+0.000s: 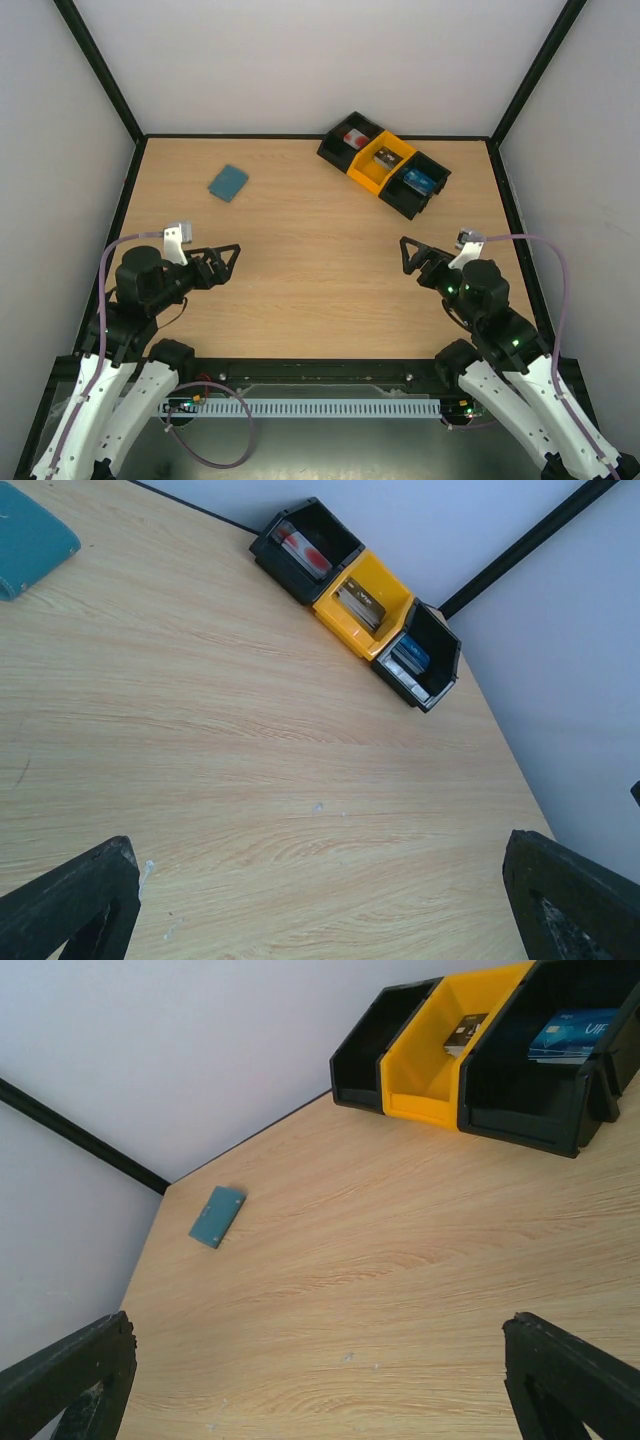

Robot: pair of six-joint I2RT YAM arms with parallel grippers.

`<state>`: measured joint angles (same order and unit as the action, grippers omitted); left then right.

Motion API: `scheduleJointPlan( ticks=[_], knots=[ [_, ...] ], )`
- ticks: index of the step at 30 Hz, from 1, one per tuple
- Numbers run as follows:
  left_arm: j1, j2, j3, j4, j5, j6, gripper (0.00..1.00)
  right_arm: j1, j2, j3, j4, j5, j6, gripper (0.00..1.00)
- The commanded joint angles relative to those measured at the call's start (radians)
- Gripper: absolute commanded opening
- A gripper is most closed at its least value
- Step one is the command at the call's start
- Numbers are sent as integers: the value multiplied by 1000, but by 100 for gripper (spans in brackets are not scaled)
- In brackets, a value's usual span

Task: Take the credit cards out of the card holder

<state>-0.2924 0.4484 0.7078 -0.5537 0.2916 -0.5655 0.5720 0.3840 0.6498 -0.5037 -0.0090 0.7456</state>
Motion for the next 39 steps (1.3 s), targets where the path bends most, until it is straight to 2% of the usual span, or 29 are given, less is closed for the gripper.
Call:
scheduleJointPlan(
  ticks=[1, 8, 13, 21, 23, 25, 27, 31, 39],
  knots=[
    [-1, -5, 27, -25, 6, 7, 100, 6, -24, -13, 16, 9, 18, 98],
    [0, 1, 19, -23, 8, 5, 100, 6, -26, -40, 81, 29, 39, 98],
    [1, 18, 18, -15, 23, -6, 100, 6, 39, -46, 131, 157, 37, 98],
    [-1, 7, 60, -58, 18, 0, 100, 1, 395, -13, 161, 544, -46, 99],
    [0, -3, 67, -72, 12, 7, 100, -21, 480, -3, 196, 583, -56, 88],
    [0, -14, 71, -83, 11, 16, 100, -75, 558, 5, 244, 563, -55, 75],
    [0, -21, 79, -92, 8, 25, 100, -144, 630, 15, 305, 477, -61, 68],
    [-1, -29, 92, -104, 17, 25, 100, -239, 786, 80, 378, 335, -60, 61],
    [1, -49, 110, -130, 37, 39, 100, -335, 1032, 211, 446, 264, -15, 56]
  ],
)
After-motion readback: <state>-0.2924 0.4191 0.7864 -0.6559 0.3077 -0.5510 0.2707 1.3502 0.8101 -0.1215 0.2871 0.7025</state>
